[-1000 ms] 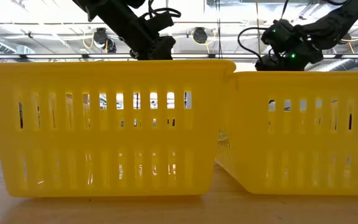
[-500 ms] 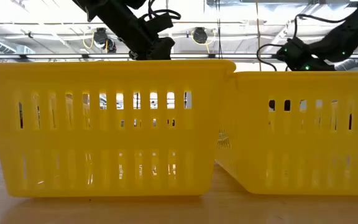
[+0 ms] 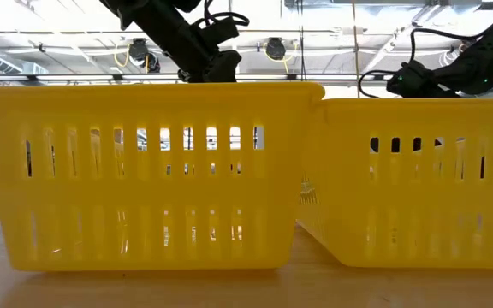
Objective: Pick & Place Travel size toiletries
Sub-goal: Put the white cotton pack into the top left yellow bin, then put the silver nail cutter into the top right yellow bin
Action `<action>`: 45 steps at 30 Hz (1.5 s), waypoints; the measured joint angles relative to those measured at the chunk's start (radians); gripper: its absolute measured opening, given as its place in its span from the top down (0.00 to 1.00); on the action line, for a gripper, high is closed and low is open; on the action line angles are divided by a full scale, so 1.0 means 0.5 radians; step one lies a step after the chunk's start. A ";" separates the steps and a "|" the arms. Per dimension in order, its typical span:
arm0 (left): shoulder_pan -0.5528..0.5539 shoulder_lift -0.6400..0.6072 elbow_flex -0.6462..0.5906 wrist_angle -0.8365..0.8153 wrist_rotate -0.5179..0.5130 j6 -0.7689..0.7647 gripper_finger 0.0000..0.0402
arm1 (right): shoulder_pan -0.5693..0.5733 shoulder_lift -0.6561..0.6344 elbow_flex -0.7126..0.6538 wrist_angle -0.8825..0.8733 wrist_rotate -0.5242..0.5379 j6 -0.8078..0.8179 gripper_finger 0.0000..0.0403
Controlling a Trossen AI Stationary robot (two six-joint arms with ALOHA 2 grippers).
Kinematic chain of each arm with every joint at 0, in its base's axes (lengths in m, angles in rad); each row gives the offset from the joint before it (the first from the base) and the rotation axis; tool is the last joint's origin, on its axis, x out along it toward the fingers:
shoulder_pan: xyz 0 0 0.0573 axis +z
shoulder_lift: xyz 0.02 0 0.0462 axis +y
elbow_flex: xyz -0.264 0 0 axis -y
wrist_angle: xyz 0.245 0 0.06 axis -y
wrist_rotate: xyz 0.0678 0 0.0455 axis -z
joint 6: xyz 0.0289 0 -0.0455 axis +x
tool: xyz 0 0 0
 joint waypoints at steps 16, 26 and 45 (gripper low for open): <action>0.030 -0.006 0.000 -0.184 -0.002 -0.186 0.39 | 0.214 -0.232 -0.003 0.286 -0.152 -0.202 0.99; 0.240 -0.007 0.000 -1.075 -0.002 -0.747 0.39 | 0.641 -0.701 -0.003 0.354 -0.992 -0.023 0.99; 0.673 -0.069 -0.507 -1.001 0.509 -0.858 0.39 | 1.782 -0.979 0.114 0.184 -0.442 -0.305 0.46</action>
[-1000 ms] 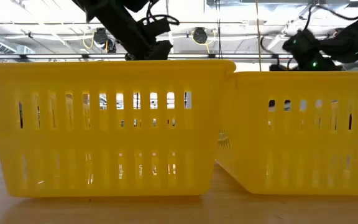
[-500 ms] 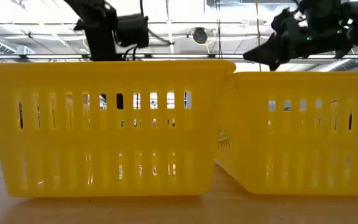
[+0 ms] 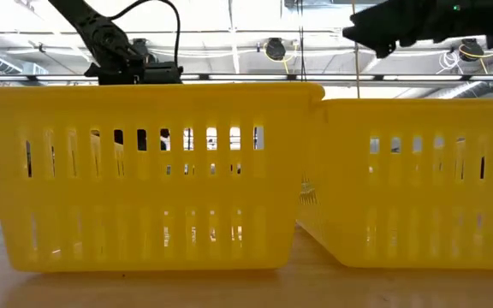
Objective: Pick & Place Travel size toiletries
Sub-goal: Put the silver nail cutter into the top right yellow bin
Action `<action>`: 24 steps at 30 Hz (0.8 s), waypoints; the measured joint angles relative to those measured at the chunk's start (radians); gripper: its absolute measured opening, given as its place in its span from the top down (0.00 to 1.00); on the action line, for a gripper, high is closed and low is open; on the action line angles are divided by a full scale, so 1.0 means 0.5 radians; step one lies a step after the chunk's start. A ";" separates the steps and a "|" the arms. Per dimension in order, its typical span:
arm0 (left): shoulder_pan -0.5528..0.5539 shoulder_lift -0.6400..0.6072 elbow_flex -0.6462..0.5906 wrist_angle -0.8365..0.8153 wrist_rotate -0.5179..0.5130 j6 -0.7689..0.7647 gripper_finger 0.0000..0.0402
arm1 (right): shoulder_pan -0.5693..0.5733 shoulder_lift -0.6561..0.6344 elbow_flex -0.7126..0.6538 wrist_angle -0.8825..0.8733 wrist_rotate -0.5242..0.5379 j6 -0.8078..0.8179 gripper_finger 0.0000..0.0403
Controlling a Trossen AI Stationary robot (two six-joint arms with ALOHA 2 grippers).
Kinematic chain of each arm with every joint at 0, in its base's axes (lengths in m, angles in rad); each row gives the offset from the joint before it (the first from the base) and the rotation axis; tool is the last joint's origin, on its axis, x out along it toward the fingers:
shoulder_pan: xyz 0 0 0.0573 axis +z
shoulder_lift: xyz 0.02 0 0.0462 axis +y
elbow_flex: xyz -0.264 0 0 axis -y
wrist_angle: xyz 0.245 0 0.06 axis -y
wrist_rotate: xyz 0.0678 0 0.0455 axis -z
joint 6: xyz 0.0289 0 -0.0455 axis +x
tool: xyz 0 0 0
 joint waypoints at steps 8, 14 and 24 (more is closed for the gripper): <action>0.119 -0.005 -0.010 -0.001 0.205 0.066 0.39 | 0.105 0.019 -0.038 -0.174 0.132 0.035 0.42; 0.181 -0.002 -0.011 -0.035 0.331 0.009 0.39 | 0.105 0.020 -0.052 -0.134 0.132 0.036 0.45; 0.161 -0.005 -0.157 0.076 0.298 -0.091 0.39 | 0.104 0.020 -0.052 -0.135 0.132 0.036 0.47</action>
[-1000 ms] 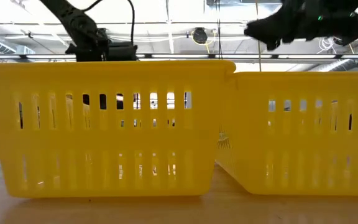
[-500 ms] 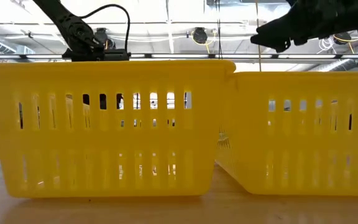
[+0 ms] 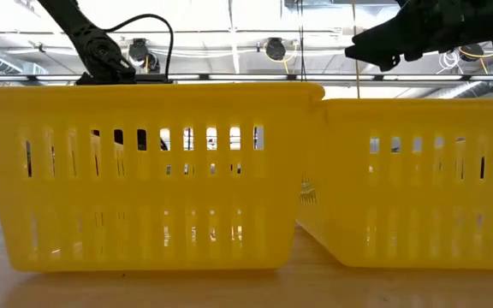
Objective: Pick & Place Travel size toiletries
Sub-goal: Put the silver nail cutter into the top right yellow bin
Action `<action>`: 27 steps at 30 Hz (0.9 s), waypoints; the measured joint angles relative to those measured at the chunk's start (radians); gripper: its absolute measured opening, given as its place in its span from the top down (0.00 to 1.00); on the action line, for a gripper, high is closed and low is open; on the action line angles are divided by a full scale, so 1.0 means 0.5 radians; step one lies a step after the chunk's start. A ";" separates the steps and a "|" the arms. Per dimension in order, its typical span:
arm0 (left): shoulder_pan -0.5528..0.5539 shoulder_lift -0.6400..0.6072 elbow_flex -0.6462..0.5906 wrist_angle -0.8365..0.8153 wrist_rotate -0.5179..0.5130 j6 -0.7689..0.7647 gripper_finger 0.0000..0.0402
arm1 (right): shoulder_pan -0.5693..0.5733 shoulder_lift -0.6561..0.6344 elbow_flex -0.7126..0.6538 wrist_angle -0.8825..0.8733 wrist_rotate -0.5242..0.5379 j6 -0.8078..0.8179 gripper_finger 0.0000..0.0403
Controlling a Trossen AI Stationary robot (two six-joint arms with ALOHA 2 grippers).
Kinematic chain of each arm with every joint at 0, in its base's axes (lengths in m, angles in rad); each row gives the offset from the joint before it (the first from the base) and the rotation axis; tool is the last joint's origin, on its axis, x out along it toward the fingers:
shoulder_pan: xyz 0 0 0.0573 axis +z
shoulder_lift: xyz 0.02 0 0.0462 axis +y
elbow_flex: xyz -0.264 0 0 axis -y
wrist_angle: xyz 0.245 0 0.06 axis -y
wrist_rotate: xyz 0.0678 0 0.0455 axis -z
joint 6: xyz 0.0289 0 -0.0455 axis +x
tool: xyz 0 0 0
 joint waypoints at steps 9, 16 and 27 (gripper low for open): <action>0.001 -0.003 -0.061 0.165 -0.030 0.041 0.40 | 0.000 0.000 0.000 -0.013 -0.001 0.000 0.48; 0.002 0.000 -0.061 0.170 -0.032 0.051 0.60 | 0.000 0.000 0.000 -0.017 -0.001 0.013 0.48; -0.007 -0.080 -0.071 0.044 -0.076 0.036 0.92 | 0.000 0.000 0.000 -0.039 0.000 0.014 0.48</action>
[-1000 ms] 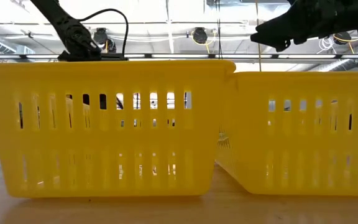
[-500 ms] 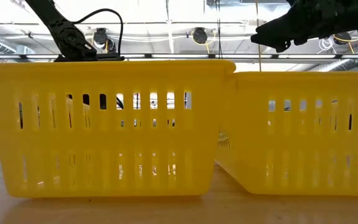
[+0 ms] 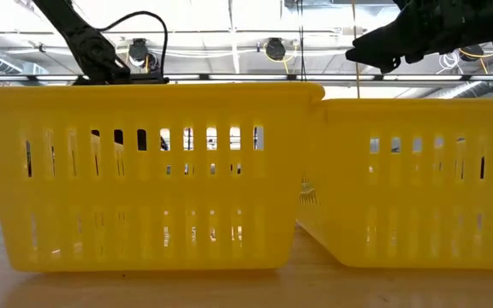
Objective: Pick & Place Travel size toiletries
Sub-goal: Put the silver nail cutter into the top right yellow bin
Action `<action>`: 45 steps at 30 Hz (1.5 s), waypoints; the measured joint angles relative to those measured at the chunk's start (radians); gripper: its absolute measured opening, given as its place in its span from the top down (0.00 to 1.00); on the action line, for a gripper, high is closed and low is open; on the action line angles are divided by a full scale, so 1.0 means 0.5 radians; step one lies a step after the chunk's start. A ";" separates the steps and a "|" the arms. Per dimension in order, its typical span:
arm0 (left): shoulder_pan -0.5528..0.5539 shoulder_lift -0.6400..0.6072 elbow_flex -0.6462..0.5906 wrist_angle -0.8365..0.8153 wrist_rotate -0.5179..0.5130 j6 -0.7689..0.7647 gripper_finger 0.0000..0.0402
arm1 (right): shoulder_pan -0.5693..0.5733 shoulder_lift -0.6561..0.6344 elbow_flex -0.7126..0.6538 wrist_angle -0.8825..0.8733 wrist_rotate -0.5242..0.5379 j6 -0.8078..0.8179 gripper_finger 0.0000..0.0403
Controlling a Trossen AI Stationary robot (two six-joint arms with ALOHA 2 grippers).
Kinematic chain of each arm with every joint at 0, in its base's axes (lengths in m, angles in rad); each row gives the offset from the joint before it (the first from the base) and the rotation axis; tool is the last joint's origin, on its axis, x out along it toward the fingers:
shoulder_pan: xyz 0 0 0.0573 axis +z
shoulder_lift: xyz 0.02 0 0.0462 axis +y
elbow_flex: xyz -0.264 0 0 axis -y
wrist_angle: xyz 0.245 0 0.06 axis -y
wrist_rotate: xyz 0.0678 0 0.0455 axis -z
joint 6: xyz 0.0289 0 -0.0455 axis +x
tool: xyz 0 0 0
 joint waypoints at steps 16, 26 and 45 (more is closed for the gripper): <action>-0.567 -0.643 0.042 1.332 0.201 0.729 0.92 | -0.008 0.129 -0.002 0.172 0.060 -0.005 0.48; -0.754 -0.139 0.042 2.487 0.434 1.005 0.92 | -0.008 0.833 -0.002 1.232 0.054 -0.004 0.48; -0.754 0.513 0.515 2.588 0.765 0.966 0.92 | -0.005 1.283 0.001 1.933 -0.016 0.097 0.46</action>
